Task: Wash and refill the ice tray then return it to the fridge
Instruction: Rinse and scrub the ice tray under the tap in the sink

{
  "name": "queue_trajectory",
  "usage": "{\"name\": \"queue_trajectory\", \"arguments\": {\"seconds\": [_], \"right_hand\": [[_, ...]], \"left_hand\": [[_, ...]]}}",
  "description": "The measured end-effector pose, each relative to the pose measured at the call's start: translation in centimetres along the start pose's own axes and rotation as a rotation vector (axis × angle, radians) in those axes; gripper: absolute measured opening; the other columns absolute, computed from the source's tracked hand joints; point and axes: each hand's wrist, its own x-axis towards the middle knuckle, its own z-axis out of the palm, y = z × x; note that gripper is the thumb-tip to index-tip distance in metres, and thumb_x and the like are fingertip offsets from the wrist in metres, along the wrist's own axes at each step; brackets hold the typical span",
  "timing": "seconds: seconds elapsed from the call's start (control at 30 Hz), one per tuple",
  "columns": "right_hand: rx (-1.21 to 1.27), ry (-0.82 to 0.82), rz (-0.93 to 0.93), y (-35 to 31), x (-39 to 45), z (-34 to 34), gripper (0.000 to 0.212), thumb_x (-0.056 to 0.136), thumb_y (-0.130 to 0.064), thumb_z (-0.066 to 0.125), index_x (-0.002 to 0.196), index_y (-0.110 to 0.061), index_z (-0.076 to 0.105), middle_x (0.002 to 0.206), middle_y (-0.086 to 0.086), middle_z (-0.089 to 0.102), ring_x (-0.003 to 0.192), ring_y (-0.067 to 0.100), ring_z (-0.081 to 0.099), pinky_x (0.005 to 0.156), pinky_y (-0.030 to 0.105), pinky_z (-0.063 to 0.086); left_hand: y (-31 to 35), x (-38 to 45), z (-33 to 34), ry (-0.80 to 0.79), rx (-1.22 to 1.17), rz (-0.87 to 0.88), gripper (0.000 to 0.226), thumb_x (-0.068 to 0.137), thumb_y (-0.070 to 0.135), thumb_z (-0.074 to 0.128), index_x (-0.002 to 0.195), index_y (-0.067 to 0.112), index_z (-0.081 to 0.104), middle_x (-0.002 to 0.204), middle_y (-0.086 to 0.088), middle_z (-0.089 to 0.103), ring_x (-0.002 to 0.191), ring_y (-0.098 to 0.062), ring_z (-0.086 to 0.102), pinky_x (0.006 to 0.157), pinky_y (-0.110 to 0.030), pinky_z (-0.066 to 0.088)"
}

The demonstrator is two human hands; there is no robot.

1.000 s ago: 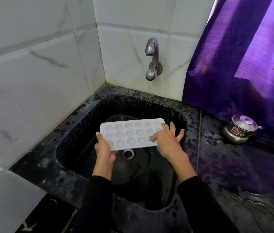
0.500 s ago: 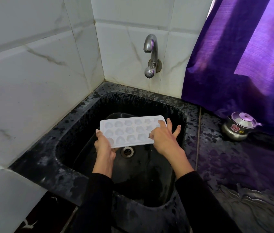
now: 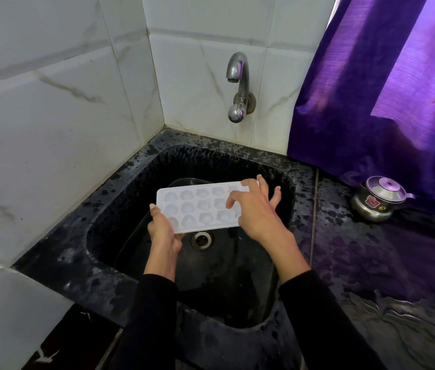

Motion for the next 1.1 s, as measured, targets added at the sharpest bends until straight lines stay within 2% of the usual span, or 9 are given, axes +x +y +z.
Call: {"name": "queue_trajectory", "arguments": {"seconds": [0.2,0.3,0.4,0.63,0.9,1.0,1.1], "right_hand": [[-0.064,-0.124,0.015,-0.8,0.0,0.8,0.056,0.081,0.014,0.051,0.118,-0.025,0.066,0.161,0.010,0.003,0.145,0.034,-0.022,0.112,0.063,-0.014],[-0.083,-0.161,-0.004,-1.1,-0.3,0.9,0.063,0.083,0.013,0.052,0.125,-0.032,0.062,0.162,0.012,-0.002,0.145,0.036,-0.022,0.111,0.063,-0.016],[-0.089,-0.179,-0.011,-1.1,-0.6,1.1,0.064,0.084,0.013,0.053,0.128,-0.034,0.060,0.162,0.013,-0.001,0.145,0.037,-0.022,0.110,0.063,-0.018],[-0.113,-0.198,0.030,-1.3,-0.9,0.6,0.055,0.084,0.013,0.048,0.116,-0.028,0.067,0.160,0.012,0.009,0.145,0.037,-0.019,0.110,0.065,-0.015],[-0.167,-0.158,0.017,-1.2,-1.1,1.1,0.062,0.078,0.018,0.049,0.119,-0.026,0.066,0.160,0.015,0.003,0.145,0.040,-0.020,0.109,0.068,-0.011],[-0.152,-0.172,0.020,-1.0,-1.1,1.0,0.057,0.081,0.016,0.049,0.115,-0.026,0.068,0.160,0.014,0.008,0.145,0.039,-0.019,0.109,0.068,-0.012],[-0.146,-0.202,0.043,-1.0,-1.0,0.4,0.051,0.085,0.010,0.049,0.116,-0.026,0.068,0.159,0.012,0.009,0.145,0.038,-0.019,0.110,0.066,-0.013]], "left_hand": [[0.0,0.1,0.0,0.011,-0.006,-0.001,0.039,0.097,0.051,0.038,0.102,0.014,0.051,0.091,-0.006,0.065,0.083,-0.027,0.065,0.083,-0.053,0.055],[-0.1,0.0,0.0,0.015,-0.015,-0.005,0.038,0.097,0.050,0.038,0.101,0.015,0.050,0.090,-0.007,0.065,0.082,-0.027,0.065,0.083,-0.052,0.055],[-0.1,0.0,-0.1,0.021,-0.013,0.001,0.037,0.098,0.050,0.038,0.098,0.015,0.050,0.090,-0.006,0.064,0.085,-0.028,0.065,0.082,-0.051,0.055],[-0.4,0.0,-0.1,0.015,0.020,-0.011,0.038,0.098,0.050,0.037,0.097,0.015,0.051,0.089,-0.006,0.065,0.080,-0.027,0.065,0.077,-0.049,0.056],[-0.7,-0.3,0.4,0.002,-0.005,-0.024,0.040,0.098,0.050,0.036,0.107,0.013,0.050,0.090,-0.006,0.064,0.079,-0.026,0.065,0.071,-0.046,0.055],[-0.8,-0.3,0.2,0.008,0.002,-0.028,0.042,0.098,0.051,0.036,0.109,0.013,0.050,0.090,-0.006,0.065,0.079,-0.027,0.065,0.068,-0.045,0.056],[-0.9,-0.2,0.1,0.004,0.017,-0.040,0.043,0.097,0.051,0.036,0.111,0.013,0.050,0.093,-0.007,0.065,0.081,-0.028,0.065,0.072,-0.047,0.056]]}}
